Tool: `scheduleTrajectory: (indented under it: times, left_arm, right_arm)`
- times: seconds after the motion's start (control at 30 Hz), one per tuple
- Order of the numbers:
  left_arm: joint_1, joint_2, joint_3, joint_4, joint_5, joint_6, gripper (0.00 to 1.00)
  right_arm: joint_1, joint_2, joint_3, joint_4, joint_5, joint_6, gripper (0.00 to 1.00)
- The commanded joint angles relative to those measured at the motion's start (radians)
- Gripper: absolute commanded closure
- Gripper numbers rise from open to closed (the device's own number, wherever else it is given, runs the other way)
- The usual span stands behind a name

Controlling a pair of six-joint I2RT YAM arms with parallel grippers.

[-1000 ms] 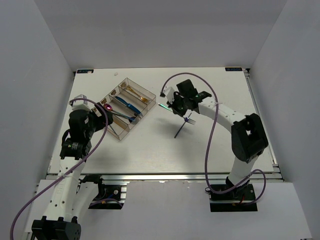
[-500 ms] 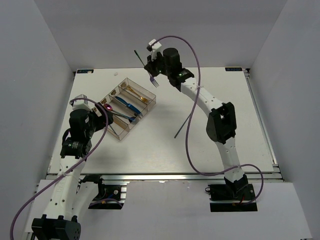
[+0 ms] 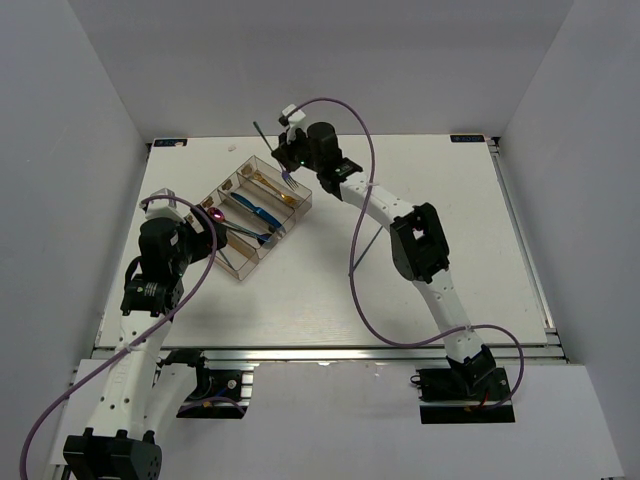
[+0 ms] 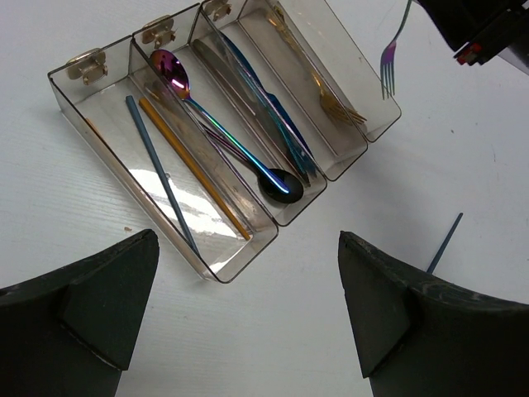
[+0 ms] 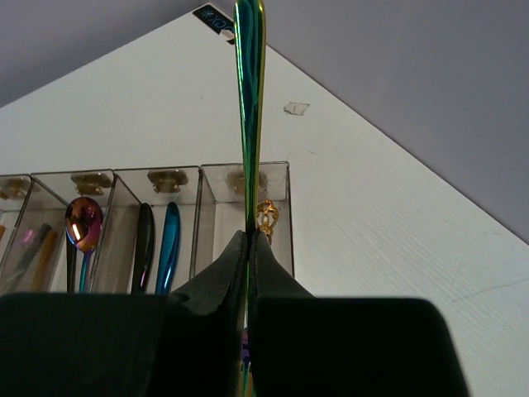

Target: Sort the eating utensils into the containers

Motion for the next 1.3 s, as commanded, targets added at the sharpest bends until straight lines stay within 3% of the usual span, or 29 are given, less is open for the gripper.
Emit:
scheduleTrajectory:
  times: [0.0, 0.27, 0.5, 0.57, 0.6, 0.67, 0.77, 0.8, 0.93, 1.03, 1.07, 1.2, 1.27]
  left_arm:
    - [0.006, -0.012, -0.010, 0.009, 0.019, 0.008, 0.02]
    - [0.006, -0.012, -0.010, 0.009, 0.024, 0.010, 0.02]
    - [0.006, -0.010, -0.008, 0.009, 0.024, 0.010, 0.02]
    - [0.006, -0.012, -0.010, 0.009, 0.022, 0.010, 0.02]
    - [0.006, -0.010, -0.008, 0.009, 0.022, 0.010, 0.02]
    - [0.006, -0.010, -0.008, 0.009, 0.022, 0.010, 0.02]
    - [0.006, -0.009, -0.010, 0.009, 0.024, 0.010, 0.02]
    - [0.006, -0.009, -0.008, 0.009, 0.024, 0.010, 0.02]
    - [0.006, -0.006, -0.008, 0.009, 0.022, 0.010, 0.02]
    - [0.006, -0.006, -0.010, 0.009, 0.022, 0.010, 0.02]
    - [0.006, -0.006, -0.010, 0.009, 0.022, 0.010, 0.02]
    - [0.006, -0.007, -0.010, 0.009, 0.022, 0.010, 0.02]
    - [0.006, -0.007, -0.007, 0.009, 0.022, 0.010, 0.02]
  right_arm:
    - [0.012, -0.008, -0.011, 0.082, 0.001, -0.103, 1.00]
    - [0.015, 0.003, -0.077, 0.085, 0.001, -0.117, 1.00]
    - [0.013, 0.035, -0.031, 0.039, -0.011, -0.146, 0.99]
    - [0.013, 0.031, -0.042, 0.038, -0.008, -0.147, 0.93]
    - [0.015, 0.026, -0.049, 0.038, -0.007, -0.149, 0.82]
    - [0.015, 0.014, -0.074, 0.039, -0.007, -0.152, 0.73]
    - [0.015, -0.009, -0.095, 0.045, -0.004, -0.144, 0.46]
    - [0.015, -0.017, -0.099, 0.045, -0.005, -0.144, 0.27]
    - [0.015, -0.070, -0.117, 0.042, 0.009, -0.141, 0.26]
    - [0.013, -0.199, -0.203, 0.077, 0.054, -0.112, 0.24]
    - [0.013, -0.230, -0.236, 0.091, 0.105, -0.099, 0.11]
    - [0.013, -0.386, -0.390, 0.090, 0.326, 0.009, 0.11]
    - [0.013, -0.451, -0.439, -0.007, 0.456, 0.084, 0.11]
